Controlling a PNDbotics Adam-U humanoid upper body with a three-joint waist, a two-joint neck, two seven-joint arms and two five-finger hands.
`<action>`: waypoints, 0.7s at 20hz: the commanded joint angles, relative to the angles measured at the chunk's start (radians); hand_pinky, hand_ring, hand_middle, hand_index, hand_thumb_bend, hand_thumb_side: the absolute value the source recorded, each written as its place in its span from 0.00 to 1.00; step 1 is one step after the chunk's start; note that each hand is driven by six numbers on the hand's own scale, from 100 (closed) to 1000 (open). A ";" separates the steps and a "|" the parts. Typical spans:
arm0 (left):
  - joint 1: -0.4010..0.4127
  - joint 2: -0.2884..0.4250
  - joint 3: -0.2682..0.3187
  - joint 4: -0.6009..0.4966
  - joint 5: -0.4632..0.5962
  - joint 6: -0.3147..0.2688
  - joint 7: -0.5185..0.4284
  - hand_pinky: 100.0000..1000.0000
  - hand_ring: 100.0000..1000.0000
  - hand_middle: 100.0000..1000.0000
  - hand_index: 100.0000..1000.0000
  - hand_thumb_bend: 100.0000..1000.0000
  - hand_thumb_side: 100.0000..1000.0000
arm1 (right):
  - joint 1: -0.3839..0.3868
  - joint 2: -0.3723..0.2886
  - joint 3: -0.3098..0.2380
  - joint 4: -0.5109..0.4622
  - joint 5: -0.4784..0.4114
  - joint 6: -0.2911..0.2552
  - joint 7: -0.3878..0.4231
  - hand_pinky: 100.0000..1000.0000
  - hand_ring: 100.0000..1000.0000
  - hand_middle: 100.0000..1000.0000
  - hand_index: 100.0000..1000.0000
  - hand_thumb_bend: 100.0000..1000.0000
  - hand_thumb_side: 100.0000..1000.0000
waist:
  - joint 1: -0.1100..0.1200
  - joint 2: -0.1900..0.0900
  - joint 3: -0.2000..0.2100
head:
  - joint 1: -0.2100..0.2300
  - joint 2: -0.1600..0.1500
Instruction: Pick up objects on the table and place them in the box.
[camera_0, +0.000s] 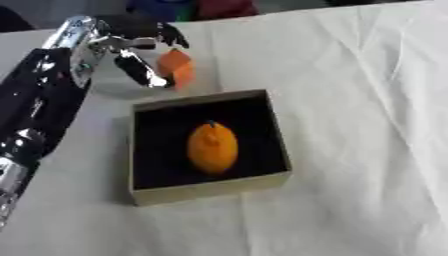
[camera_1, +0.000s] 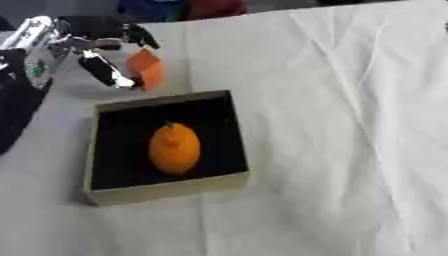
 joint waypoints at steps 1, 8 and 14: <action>-0.014 0.012 0.002 -0.003 0.007 -0.022 -0.054 0.77 0.75 0.81 0.91 0.11 0.36 | -0.014 -0.012 -0.016 -0.007 0.001 0.008 -0.010 0.78 0.62 0.61 0.68 0.00 0.77 | -0.003 -0.021 -0.002 | 0.004 -0.008; -0.007 0.011 0.003 0.007 -0.006 -0.008 -0.079 0.69 0.61 0.67 0.79 0.02 0.33 | -0.003 -0.011 -0.025 -0.015 -0.004 0.016 -0.018 0.78 0.62 0.61 0.67 0.00 0.77 | -0.004 -0.022 -0.005 | 0.005 -0.008; -0.006 0.014 0.009 -0.012 0.002 -0.002 -0.025 0.64 0.50 0.58 0.72 0.00 0.29 | 0.005 -0.012 -0.029 -0.015 -0.005 0.017 -0.018 0.78 0.62 0.61 0.67 0.00 0.78 | -0.003 -0.028 -0.005 | 0.004 0.000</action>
